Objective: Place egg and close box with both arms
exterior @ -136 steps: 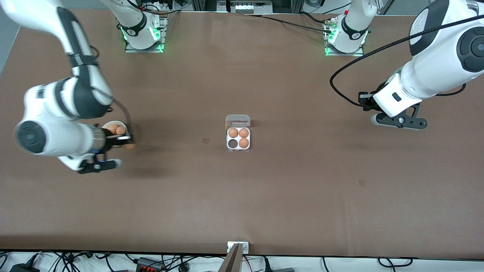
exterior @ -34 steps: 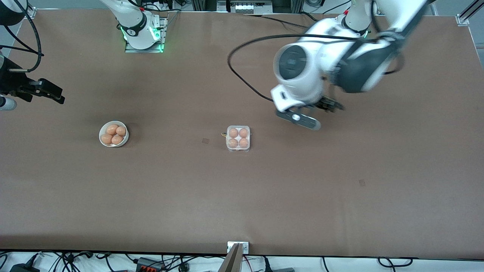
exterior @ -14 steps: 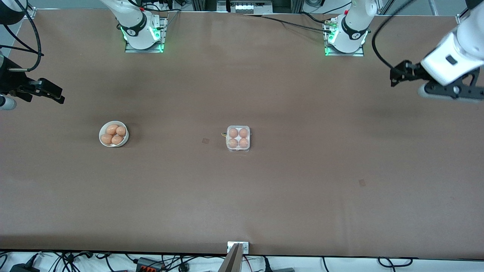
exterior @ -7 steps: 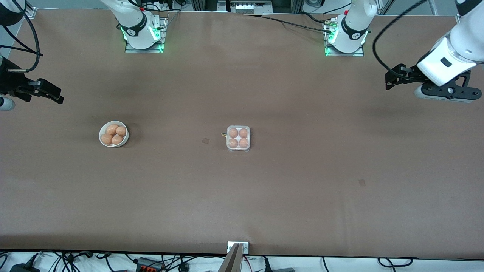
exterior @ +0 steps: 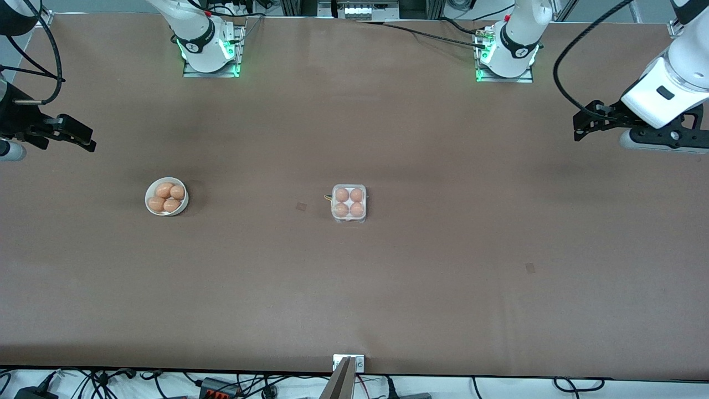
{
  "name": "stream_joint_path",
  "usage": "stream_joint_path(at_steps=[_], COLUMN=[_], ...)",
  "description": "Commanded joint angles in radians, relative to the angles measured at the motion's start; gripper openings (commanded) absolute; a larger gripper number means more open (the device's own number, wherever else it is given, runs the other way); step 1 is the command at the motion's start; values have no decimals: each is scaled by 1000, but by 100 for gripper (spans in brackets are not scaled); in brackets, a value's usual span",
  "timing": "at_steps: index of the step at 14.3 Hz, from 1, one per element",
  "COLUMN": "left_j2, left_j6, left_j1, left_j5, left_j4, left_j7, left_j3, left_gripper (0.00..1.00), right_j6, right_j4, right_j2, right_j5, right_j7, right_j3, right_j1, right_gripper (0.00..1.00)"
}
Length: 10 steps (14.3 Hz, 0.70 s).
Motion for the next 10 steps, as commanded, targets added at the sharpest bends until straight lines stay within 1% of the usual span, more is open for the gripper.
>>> stream_joint_path(at_steps=[1,4,6,10], left_j2=[-14,-12,-9,-2], left_j6=[-50,-69,-64,-41], left_j1=[-21,-18,-8,-8], left_j5=[20,20,-7,0], left_j4=[-10,-3,-3,-1], left_j7=[2,0,-12,-36], left_j3=[14,3,6,12], left_gripper=[100,100,100,100], right_j6=[-20,-22,-22,-20], right_j4=[1,1,1,1], right_j2=[-12,-12,-12,-12], right_j5=[9,7,7,7], right_j7=[-14,-14,-14,-14], right_j3=[0,0,0,0], right_j1=[0,0,0,0], right_gripper=[100,100,100,100])
